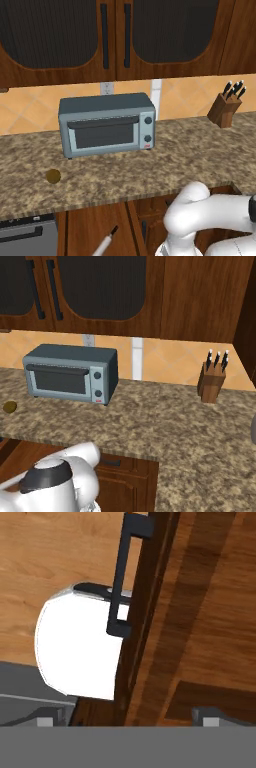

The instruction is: Pick the rolling pin from the drawer and place it on the counter.

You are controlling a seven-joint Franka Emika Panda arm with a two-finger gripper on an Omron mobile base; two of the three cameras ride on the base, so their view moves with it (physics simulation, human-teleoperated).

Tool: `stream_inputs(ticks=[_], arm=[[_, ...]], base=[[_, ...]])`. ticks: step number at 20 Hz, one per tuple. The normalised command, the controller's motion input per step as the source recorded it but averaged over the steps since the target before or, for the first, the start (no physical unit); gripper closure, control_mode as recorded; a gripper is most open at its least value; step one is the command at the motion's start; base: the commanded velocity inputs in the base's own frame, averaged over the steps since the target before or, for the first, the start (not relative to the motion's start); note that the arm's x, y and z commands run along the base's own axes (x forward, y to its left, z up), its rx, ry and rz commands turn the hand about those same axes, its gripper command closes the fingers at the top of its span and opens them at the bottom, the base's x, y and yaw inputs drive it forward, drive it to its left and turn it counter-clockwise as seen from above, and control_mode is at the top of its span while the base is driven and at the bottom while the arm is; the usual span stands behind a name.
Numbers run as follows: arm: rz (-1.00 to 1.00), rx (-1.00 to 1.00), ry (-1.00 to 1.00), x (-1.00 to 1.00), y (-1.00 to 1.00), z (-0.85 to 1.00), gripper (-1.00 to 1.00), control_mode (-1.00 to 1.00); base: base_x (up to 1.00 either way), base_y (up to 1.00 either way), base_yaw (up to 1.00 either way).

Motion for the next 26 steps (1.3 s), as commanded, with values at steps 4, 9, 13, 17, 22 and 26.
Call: stream_inputs(ticks=[4, 9, 13, 17, 22, 26], arm=[[-0.02, 0.11, 0.05, 0.5, 0.0, 1.0, -1.0, -1.0], [0.03, 0.04, 0.21, 0.81, -0.19, 0.79, -1.0, -1.0], [0.3, -0.05, 0.31, 1.0, 0.0, 0.04, -1.0, -1.0], [0.48, -0.11, 0.22, 0.56, 0.52, -0.58, -1.0, -1.0], [0.22, 0.01, -0.03, 0.06, 0.74, -0.5, -1.0, -1.0], [0.12, 0.0, 0.0, 0.32, 0.34, -0.45, -1.0, -1.0]], base=[[0.0, 0.0, 0.0], [0.0, 0.0, 0.0], [0.0, 0.0, 0.0], [0.0, 0.0, 0.0], [0.0, 0.0, 0.0], [0.0, 0.0, 0.0]])
